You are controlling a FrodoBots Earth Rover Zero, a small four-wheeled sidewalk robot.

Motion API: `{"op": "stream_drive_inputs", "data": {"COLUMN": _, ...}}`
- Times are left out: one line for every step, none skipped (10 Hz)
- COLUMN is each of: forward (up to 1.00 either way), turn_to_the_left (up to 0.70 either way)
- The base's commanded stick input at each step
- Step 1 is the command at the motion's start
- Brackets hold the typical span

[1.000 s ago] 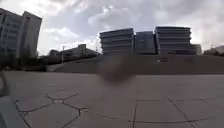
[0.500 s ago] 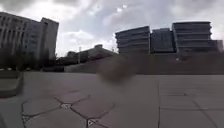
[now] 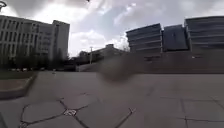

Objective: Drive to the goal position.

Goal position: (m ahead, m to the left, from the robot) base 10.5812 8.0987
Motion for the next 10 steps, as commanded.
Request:
{"op": "stream_drive_inputs", "data": {"forward": 0.7, "turn_to_the_left": 0.0}}
{"op": "stream_drive_inputs", "data": {"forward": 0.7, "turn_to_the_left": 0.0}}
{"op": "stream_drive_inputs", "data": {"forward": 0.7, "turn_to_the_left": 0.0}}
{"op": "stream_drive_inputs", "data": {"forward": 0.7, "turn_to_the_left": 0.0}}
{"op": "stream_drive_inputs", "data": {"forward": 0.7, "turn_to_the_left": 0.02}}
{"op": "stream_drive_inputs", "data": {"forward": 0.7, "turn_to_the_left": 0.05}}
{"op": "stream_drive_inputs", "data": {"forward": 0.7, "turn_to_the_left": 0.3}}
{"op": "stream_drive_inputs", "data": {"forward": 0.7, "turn_to_the_left": 0.35}}
{"op": "stream_drive_inputs", "data": {"forward": 0.7, "turn_to_the_left": 0.35}}
{"op": "stream_drive_inputs", "data": {"forward": 0.7, "turn_to_the_left": 0.35}}
